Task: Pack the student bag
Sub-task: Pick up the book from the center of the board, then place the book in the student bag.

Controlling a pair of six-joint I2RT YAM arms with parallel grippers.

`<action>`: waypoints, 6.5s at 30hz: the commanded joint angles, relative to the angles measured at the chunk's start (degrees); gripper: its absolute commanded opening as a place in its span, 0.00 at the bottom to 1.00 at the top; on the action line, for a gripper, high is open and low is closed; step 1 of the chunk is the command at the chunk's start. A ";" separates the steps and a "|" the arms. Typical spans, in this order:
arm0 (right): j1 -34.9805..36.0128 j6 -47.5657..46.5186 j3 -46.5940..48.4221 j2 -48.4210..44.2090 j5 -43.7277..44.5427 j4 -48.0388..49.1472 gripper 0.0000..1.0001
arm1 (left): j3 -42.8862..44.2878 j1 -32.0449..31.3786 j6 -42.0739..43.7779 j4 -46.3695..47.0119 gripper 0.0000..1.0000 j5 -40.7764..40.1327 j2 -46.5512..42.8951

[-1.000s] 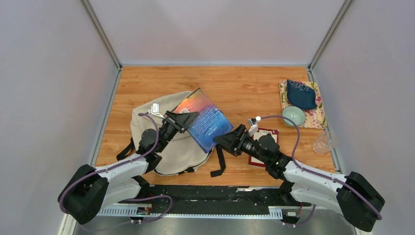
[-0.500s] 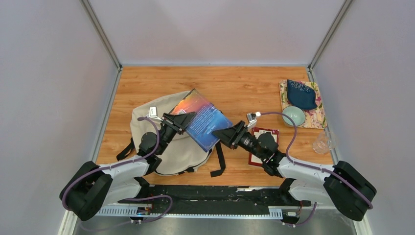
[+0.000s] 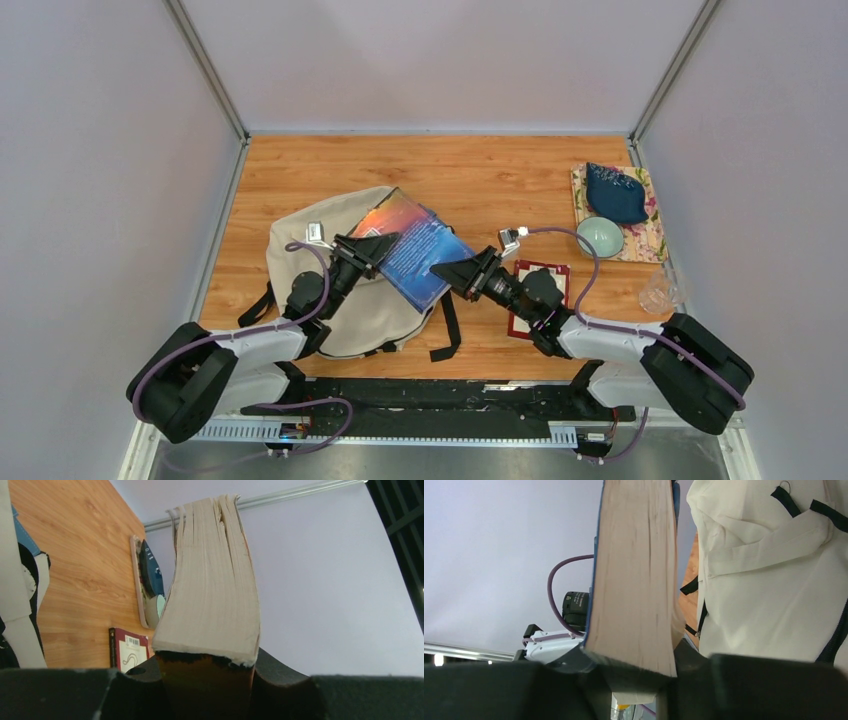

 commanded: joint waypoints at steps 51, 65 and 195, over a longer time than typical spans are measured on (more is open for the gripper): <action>-1.26 -18.32 10.54 -55.12 23.76 -78.22 0.00 | 20.28 -15.84 66.15 -94.29 0.64 7.56 -15.16; -1.26 -18.14 10.45 -55.56 22.36 -78.39 0.00 | 21.33 -15.93 62.72 -94.20 0.08 0.72 -16.20; 17.20 4.89 34.86 44.01 4.86 -12.74 0.53 | 29.33 -15.84 47.52 -85.68 0.00 -10.91 -30.71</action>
